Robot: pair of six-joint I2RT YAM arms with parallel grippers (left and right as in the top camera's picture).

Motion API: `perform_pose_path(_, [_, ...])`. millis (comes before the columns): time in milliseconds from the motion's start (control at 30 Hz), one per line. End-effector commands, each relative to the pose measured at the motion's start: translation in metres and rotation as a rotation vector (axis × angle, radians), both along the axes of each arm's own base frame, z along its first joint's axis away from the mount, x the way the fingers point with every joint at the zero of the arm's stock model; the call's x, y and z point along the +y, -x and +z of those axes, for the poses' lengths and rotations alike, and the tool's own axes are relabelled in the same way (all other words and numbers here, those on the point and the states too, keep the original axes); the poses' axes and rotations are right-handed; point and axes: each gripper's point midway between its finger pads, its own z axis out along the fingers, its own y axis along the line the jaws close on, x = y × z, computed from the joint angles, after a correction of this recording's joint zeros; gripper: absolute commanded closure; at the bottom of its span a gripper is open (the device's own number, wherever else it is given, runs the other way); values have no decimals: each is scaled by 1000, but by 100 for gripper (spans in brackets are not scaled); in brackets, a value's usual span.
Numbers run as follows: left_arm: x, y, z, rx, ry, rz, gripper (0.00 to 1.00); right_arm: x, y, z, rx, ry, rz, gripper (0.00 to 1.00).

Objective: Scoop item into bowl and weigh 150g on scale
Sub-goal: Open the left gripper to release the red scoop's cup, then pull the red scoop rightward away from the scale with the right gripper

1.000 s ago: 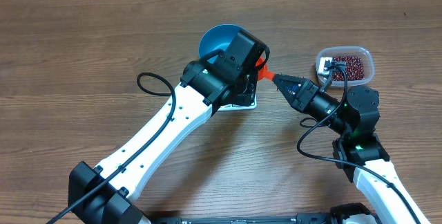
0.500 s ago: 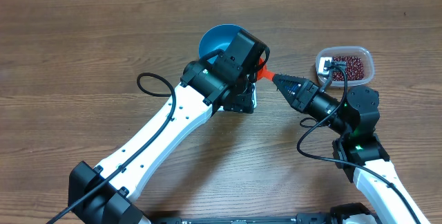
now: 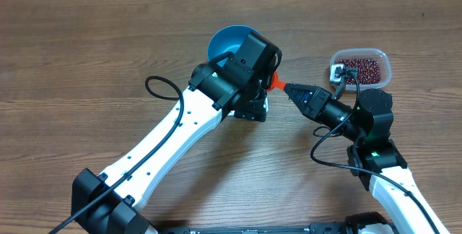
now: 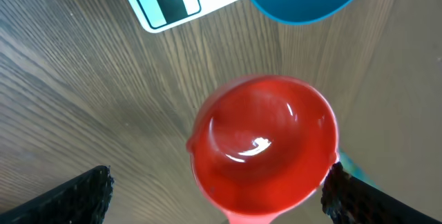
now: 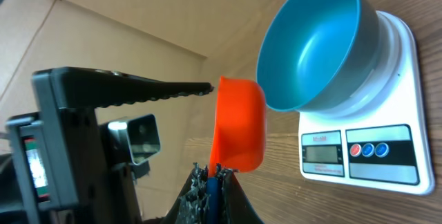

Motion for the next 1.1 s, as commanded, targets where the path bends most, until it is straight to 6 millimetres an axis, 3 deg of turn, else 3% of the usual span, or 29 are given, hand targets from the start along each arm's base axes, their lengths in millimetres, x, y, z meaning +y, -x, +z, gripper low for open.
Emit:
perform_pose_path(0, [-2,5,8,-21,-9,-73,0,3,-1,10,-57,28,21,96])
perform_pose_path(167, [9,14,15,-17,-27,-101,0,2,3,-4,-34,77,35,96])
perform_pose_path(333, [21,14,38,-97,-22,-190,0,0,10,-23,14,133,54,96])
perform_pose_path(500, [29,20,50,-171,-69,-296,0,1,14,-20,10,129,63,96])
perform_pose_path(667, [37,31,44,-147,-114,-341,0,-2,21,-17,5,149,61,96])
perform_pose_path(1067, [41,34,40,-205,-205,-504,0,-33,39,-2,-36,258,-105,96])
